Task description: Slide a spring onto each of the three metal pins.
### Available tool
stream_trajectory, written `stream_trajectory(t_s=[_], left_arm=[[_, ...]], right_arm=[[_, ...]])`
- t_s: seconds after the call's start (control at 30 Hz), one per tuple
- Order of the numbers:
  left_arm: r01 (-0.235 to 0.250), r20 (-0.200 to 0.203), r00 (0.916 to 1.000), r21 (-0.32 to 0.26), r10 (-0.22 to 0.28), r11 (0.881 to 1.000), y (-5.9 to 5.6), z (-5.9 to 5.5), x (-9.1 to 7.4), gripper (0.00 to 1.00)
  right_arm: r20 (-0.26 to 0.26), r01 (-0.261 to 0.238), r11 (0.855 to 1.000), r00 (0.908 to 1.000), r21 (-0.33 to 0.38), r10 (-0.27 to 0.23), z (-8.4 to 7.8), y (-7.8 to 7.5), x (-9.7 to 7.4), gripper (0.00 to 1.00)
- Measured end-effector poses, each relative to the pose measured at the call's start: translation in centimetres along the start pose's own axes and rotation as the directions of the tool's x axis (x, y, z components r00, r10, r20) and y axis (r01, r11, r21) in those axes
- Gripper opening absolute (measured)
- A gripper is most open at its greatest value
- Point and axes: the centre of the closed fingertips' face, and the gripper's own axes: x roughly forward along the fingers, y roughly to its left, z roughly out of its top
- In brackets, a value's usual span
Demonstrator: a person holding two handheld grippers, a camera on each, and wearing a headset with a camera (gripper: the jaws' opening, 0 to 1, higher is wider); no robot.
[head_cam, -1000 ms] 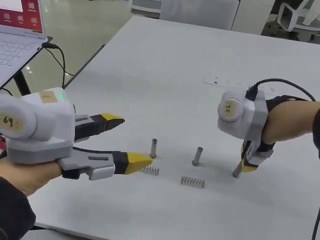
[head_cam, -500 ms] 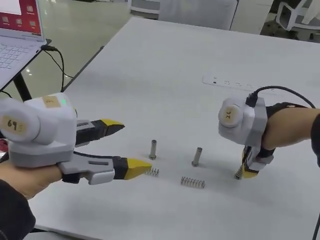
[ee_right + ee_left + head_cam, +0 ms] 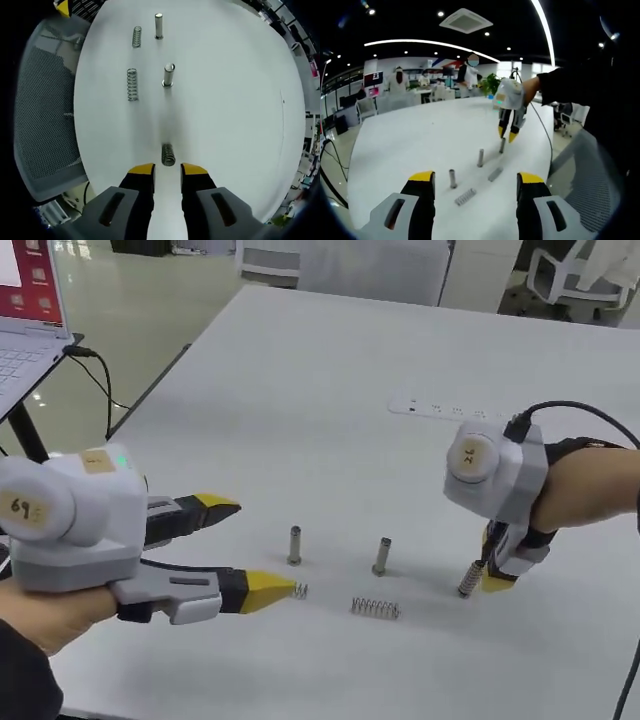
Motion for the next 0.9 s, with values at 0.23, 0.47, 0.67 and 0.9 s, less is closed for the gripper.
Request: stream_trajectory(t_s=[0.23,0.47,0.67,0.9], left_arm=[[0.010,0.012,0.9999,-0.006,-0.010,1.000,-0.2,0.3,0.1,0.61],[0.029,0.001,0.9996,0.003,-0.029,1.000,-0.3,-0.1,0.2,0.61],[0.063,0.003,0.9980,0.001,-0.063,0.998,-1.1,-0.1,0.4,0.61],[0.099,0.005,0.9950,-0.007,-0.099,0.995,-1.8,-0.3,0.4,0.61]], right_arm=[[0.087,0.038,0.996,0.9952,0.076,-0.045,-0.5,0.5,-2.5,0.18],[0.177,0.062,0.985,0.9801,0.162,-0.090,-1.0,1.9,-4.7,0.18],[0.249,0.041,0.979,0.9643,0.200,-0.091,-0.1,3.7,-5.5,0.18],[0.291,0.019,0.981,0.9537,0.191,-0.075,2.1,5.0,-5.0,0.18]])
